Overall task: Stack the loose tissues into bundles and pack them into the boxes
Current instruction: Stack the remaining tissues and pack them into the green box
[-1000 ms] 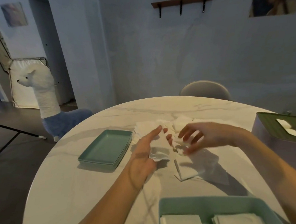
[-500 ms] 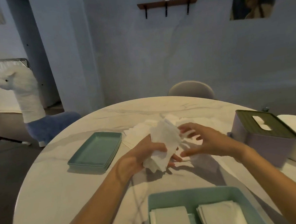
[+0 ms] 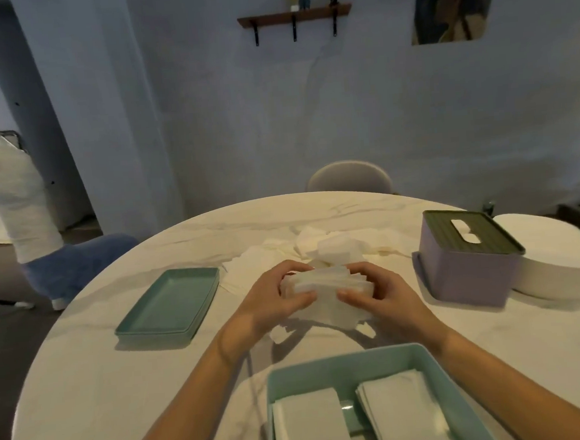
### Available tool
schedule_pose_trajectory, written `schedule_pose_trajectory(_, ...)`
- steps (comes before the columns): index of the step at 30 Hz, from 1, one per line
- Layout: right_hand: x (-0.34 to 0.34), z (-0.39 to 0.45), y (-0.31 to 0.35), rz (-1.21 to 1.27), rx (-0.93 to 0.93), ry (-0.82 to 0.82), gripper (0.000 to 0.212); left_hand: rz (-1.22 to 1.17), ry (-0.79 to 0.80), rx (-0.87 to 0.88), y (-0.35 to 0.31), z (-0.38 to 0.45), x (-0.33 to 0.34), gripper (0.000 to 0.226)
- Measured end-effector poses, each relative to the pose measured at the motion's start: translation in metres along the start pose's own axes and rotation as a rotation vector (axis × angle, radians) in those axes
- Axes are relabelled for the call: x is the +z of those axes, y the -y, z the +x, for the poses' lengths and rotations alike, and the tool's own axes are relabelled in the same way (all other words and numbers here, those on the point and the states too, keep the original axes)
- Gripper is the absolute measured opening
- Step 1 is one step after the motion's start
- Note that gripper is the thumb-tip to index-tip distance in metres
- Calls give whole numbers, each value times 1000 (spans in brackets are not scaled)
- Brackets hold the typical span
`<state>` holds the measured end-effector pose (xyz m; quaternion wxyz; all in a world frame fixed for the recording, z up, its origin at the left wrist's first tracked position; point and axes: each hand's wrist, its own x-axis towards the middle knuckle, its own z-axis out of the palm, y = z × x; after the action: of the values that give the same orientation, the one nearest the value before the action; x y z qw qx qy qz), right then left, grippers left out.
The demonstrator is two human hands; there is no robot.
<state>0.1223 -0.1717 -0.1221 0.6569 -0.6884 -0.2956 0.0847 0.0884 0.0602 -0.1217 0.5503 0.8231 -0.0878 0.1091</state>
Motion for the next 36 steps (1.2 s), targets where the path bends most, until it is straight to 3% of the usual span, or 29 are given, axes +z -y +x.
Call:
schedule_pose_trajectory(5, 19, 3, -3, 345, 151, 65, 81, -150, -286, -125, -14, -4, 30, 36)
schedule_pose_trajectory(7, 27, 4, -1, 354, 121, 58, 83, -292, -416, -218, -17, -6, 39, 35)
schedule_pose_trajectory(11, 38, 7, 2, 206, -1, 63, 89, -217, -591, -195, -9, -3, 47, 28)
schedule_pose_trajectory(15, 36, 4, -3, 116, 2, 82, 84, -197, -613, -179, -5, -6, 49, 9)
schedule_pose_trajectory(18, 32, 1, -9, -142, -85, 54, 64, -211, -622, -223, -3, -9, 47, 15)
schedule_pose_trajectory(21, 31, 0, -10, -206, -64, 35, 51, -219, -634, -271, -3, -8, 46, 20)
schedule_pose_trajectory(26, 39, 5, -1, 203, 123, 51, 80, -205, -640, -291, -4, -1, 47, 15)
schedule_pose_trajectory(32, 47, 9, 1, 199, 103, 78, 92, -185, -629, -243, -7, 3, 52, 10)
schedule_pose_trajectory(36, 41, 5, -3, 201, 116, 92, 78, -183, -640, -256, -2, 2, 52, 8)
